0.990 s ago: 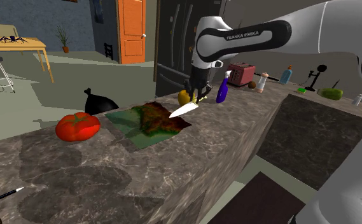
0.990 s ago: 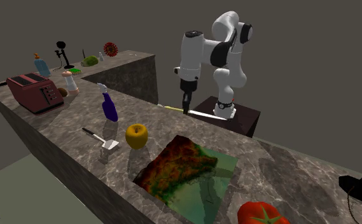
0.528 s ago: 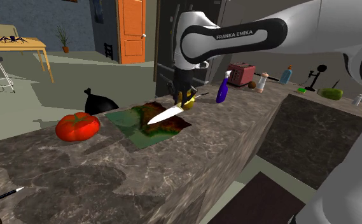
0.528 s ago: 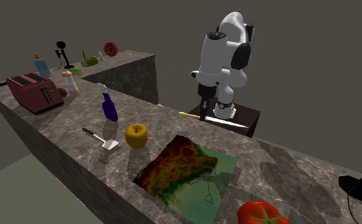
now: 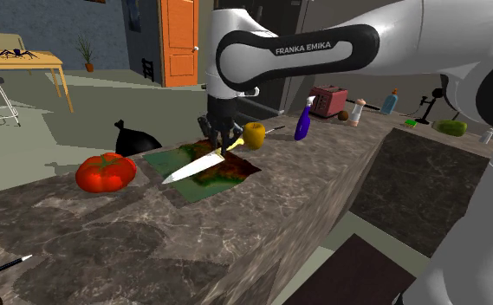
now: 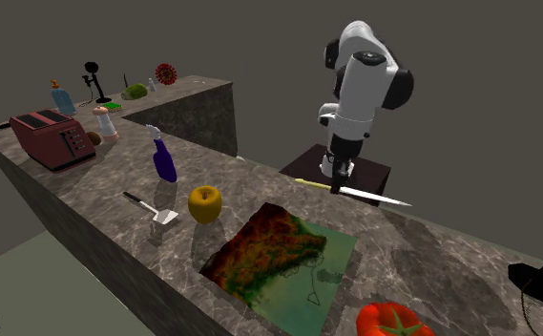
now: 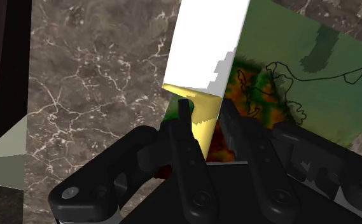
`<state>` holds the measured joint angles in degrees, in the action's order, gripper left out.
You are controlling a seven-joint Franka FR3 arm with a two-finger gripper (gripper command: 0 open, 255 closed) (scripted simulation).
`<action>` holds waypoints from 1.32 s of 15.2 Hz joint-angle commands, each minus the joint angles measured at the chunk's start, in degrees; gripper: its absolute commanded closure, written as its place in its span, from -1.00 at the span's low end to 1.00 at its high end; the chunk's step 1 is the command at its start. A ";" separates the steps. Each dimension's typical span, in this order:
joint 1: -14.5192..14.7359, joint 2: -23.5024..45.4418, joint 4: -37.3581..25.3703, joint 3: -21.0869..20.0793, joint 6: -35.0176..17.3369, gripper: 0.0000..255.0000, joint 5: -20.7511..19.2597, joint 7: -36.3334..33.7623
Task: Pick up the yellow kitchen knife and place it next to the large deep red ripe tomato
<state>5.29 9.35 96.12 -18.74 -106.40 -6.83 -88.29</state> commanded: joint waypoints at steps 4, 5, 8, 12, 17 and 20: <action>4.92 6.04 -8.07 -2.33 3.02 1.00 -2.61 -7.12; 5.97 7.35 -9.83 -2.68 3.67 1.00 -3.18 -8.41; 9.40 11.71 -15.85 -3.51 5.95 1.00 -4.98 -12.09; 10.78 13.66 -16.31 -3.63 4.73 1.00 -5.80 -13.76; 10.48 13.82 -12.68 -3.50 0.99 1.00 -6.01 -14.18; 10.36 14.10 -10.75 -3.40 -1.17 1.00 -6.21 -14.45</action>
<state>15.71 23.38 84.78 -22.17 -106.88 -12.98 -102.69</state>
